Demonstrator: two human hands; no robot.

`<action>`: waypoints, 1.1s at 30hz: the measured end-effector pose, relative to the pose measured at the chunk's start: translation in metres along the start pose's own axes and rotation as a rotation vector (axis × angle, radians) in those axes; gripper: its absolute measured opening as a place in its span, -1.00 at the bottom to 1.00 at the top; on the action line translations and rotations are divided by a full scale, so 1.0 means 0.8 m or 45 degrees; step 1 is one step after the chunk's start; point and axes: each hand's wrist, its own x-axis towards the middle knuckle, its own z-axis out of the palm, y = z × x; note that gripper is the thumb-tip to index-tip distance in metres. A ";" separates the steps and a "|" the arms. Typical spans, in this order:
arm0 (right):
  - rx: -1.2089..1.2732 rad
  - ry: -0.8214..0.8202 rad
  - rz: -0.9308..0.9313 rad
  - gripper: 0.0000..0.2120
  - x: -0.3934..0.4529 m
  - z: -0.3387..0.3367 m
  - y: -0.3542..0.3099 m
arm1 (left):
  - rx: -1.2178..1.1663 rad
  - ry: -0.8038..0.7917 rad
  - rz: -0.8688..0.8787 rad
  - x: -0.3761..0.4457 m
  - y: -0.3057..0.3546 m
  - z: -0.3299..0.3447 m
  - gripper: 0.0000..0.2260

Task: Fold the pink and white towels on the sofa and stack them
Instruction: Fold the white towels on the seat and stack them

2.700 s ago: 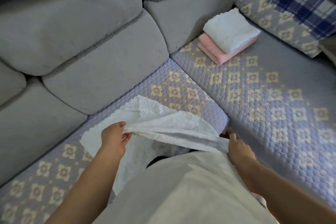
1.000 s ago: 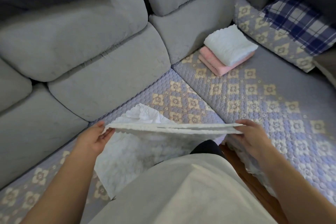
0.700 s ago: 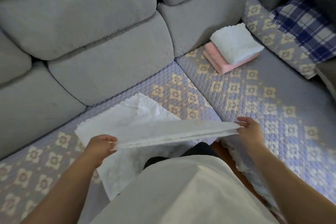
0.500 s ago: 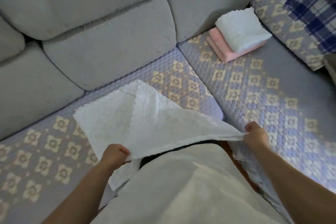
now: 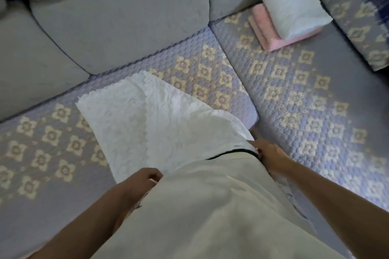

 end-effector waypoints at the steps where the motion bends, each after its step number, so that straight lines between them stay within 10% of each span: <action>1: 0.145 -0.122 0.102 -0.51 0.009 -0.011 -0.004 | 0.103 0.008 0.051 -0.001 0.004 -0.005 -0.94; 4: 0.253 -0.311 0.155 -0.55 0.030 -0.035 -0.011 | 0.401 -0.049 0.261 0.016 0.009 -0.016 -0.76; 8: -0.373 -0.419 0.095 -0.59 0.049 -0.044 -0.044 | 0.575 -0.260 0.125 0.059 0.041 -0.007 -0.71; 17: -0.100 0.232 -0.010 -0.80 0.066 -0.077 -0.077 | -0.015 0.619 0.164 0.024 0.059 -0.121 -0.86; 23: -0.416 0.442 -0.390 -0.55 0.060 -0.128 -0.103 | 0.303 0.776 0.425 -0.015 0.111 -0.207 -0.95; 28: -0.771 0.235 -0.508 -0.26 0.055 -0.154 -0.113 | 0.858 0.613 0.472 -0.040 0.130 -0.231 -0.31; 33: -0.749 0.202 -0.498 -0.27 0.063 -0.154 -0.111 | 1.228 0.543 0.555 -0.038 0.128 -0.238 -0.15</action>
